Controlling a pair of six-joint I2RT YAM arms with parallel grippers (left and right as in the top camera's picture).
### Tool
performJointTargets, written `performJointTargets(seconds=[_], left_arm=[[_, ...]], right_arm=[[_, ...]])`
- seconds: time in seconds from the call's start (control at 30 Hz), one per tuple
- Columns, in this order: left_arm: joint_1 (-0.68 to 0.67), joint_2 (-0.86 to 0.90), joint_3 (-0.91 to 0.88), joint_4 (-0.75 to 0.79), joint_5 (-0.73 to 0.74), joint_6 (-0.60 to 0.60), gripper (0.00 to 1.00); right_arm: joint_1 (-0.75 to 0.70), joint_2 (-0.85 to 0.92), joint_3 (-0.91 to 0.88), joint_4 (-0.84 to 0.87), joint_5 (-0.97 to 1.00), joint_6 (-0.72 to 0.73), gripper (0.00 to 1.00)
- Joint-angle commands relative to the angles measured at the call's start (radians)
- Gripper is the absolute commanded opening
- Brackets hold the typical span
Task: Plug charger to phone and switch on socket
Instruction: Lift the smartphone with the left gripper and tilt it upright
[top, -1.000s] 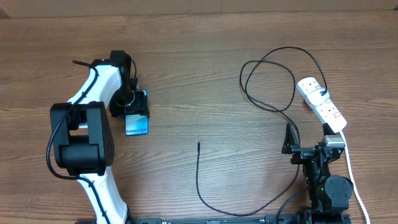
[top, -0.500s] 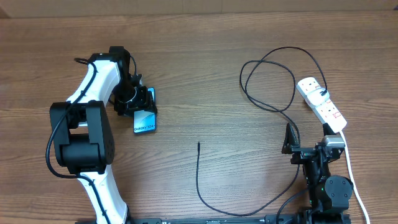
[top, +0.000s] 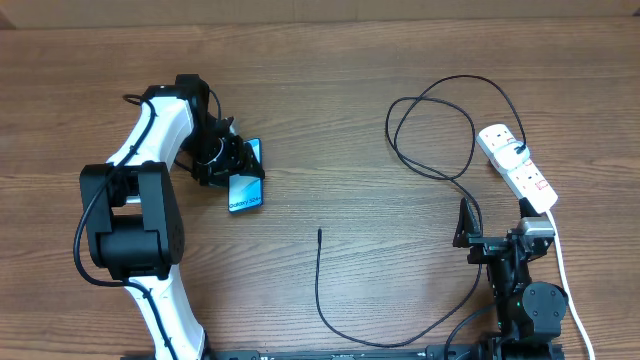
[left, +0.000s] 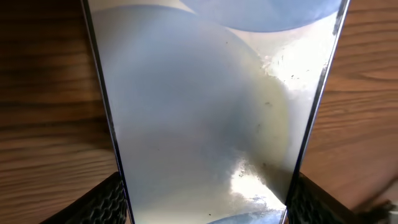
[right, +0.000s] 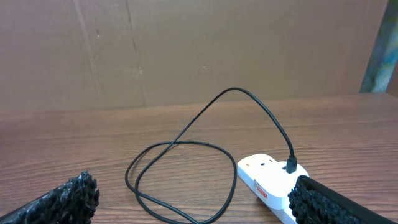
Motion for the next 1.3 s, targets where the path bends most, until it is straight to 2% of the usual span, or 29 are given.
performJointTargets(seconds=[0.0,0.23,0.73,1.1,1.27], left_arm=[[0.0,0.005,0.027,-0.006,0.134,0.013,0.41],[0.0,0.005,0.028,-0.002,0.299,0.053,0.38],[0.0,0.005,0.028,-0.027,0.674,0.052,0.36],[0.0,-0.013,0.035,-0.063,0.672,0.053,0.27],[0.0,-0.069,0.038,-0.064,0.663,0.052,0.27]], right_arm=[[0.007,-0.01,-0.01,0.006,0.01,0.003,1.0],[0.007,-0.01,-0.01,0.006,0.01,0.003,1.0],[0.007,-0.01,-0.01,0.006,0.01,0.003,1.0],[0.007,-0.01,-0.01,0.006,0.01,0.003,1.0],[0.007,-0.01,-0.01,0.006,0.01,0.002,1.0]])
